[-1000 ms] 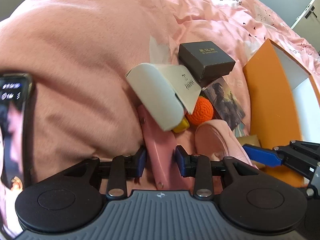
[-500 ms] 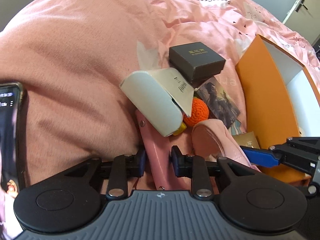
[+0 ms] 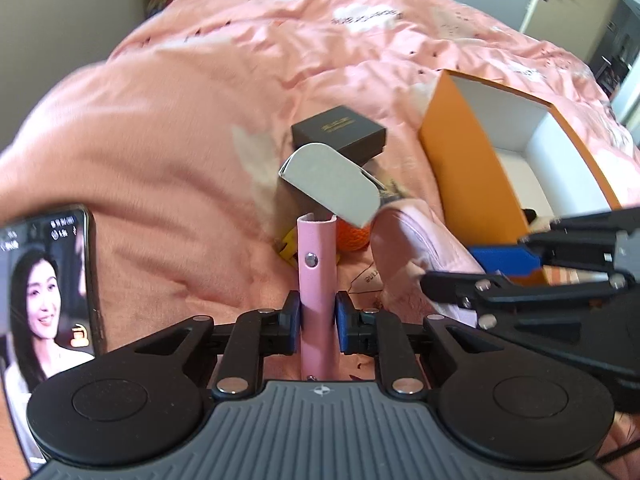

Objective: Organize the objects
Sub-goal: 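Grasp the pink pencil case with the left tool while the right tool grasps the pink fabric bag, then lift the pink pencil case and pink bag and carry them to the shoebox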

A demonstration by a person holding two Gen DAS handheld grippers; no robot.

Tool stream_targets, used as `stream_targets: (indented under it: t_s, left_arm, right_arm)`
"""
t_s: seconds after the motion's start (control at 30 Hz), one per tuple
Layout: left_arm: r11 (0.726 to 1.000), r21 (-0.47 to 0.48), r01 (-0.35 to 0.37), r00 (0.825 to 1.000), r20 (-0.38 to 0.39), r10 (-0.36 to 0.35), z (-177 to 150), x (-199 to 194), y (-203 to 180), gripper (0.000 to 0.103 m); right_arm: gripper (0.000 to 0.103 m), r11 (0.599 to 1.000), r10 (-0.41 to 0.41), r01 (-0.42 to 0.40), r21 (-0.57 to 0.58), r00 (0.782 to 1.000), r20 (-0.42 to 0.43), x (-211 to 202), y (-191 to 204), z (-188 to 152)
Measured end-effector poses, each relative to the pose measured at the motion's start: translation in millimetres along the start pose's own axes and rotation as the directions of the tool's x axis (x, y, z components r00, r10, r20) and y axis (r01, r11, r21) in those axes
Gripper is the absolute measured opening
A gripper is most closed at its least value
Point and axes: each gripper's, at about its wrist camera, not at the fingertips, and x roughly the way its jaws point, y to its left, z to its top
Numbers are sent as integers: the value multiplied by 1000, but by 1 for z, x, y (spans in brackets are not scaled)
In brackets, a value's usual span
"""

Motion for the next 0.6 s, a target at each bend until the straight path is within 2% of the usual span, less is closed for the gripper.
stream_targets:
  t_s: [0.23,0.6]
  left_arm:
    - [998,57,-8,999,51,5,-6,-21,-15,19]
    - [995,96,38,988,147,-52,-5,-52,-33,19]
  right_arm:
    - [29,999,-45,45,-8,998,51,-22,-2,-7]
    - [29,997,-63,57,46,988,141,-61,-11,-18]
